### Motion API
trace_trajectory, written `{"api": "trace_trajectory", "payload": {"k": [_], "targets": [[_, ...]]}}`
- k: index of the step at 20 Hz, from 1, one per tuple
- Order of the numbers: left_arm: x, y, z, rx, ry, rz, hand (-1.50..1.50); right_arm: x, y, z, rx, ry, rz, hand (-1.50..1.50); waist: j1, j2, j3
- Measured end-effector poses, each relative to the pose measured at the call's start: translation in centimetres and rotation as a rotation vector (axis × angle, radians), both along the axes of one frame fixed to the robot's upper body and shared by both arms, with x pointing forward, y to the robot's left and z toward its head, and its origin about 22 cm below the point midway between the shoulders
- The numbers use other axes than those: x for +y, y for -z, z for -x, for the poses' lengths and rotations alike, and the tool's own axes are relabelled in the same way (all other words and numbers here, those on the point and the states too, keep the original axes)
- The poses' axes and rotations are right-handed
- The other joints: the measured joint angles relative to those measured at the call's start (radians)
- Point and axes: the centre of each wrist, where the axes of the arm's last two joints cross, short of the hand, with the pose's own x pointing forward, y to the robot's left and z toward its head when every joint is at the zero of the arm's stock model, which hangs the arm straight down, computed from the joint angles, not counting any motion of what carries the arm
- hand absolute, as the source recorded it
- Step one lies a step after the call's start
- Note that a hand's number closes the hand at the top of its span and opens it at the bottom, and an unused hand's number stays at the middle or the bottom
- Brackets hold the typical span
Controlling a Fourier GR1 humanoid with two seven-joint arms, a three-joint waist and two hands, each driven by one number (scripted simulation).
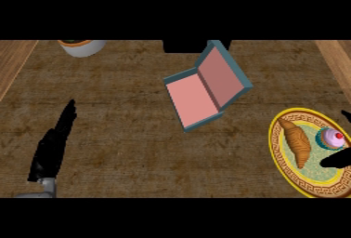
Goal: Pick the cupcake from the plate and place it in the cardboard box
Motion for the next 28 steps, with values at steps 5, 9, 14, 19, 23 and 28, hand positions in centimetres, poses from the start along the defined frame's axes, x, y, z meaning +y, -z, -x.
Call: {"api": "trace_trajectory", "payload": {"k": [5,9,14,19,23,28], "targets": [[0.3,0.1,0.3,0.001,-0.003,0.009,0.0,0.1,1.5,-0.7,0.036,-0.014,0.008,-1.5,0.001,0.0,0.0],[0.1,0.0,0.4,-0.002,-0.003,0.004,0.0,0.4,1.8,-1.1,0.042,-0.011,-0.021,1.5,0.001,0.0,0.0],[0.3,-0.2,0.0,0.001,0.001,0.006,0.0,0.1,2.3,-0.9,-0.009,-0.027,0.065,1.5,-0.001,0.0,0.0],[0.0,-0.1,0.2,-0.001,0.005,0.003,0.0,-0.5,2.3,-0.5,-0.083,-0.029,0.18,1.5,0.0,0.0,0.0],[0.0,0.2,0.0,0.001,0.0,0.005,0.0,-0.3,1.3,-0.7,-0.146,-0.046,0.233,1.5,-0.001,0.0,0.0],[-0.1,-0.4,0.1,0.001,0.0,0.005,0.0,4.7,1.8,-0.4,-0.168,-0.189,0.27,1.5,-0.004,-0.002,-0.001]]}}
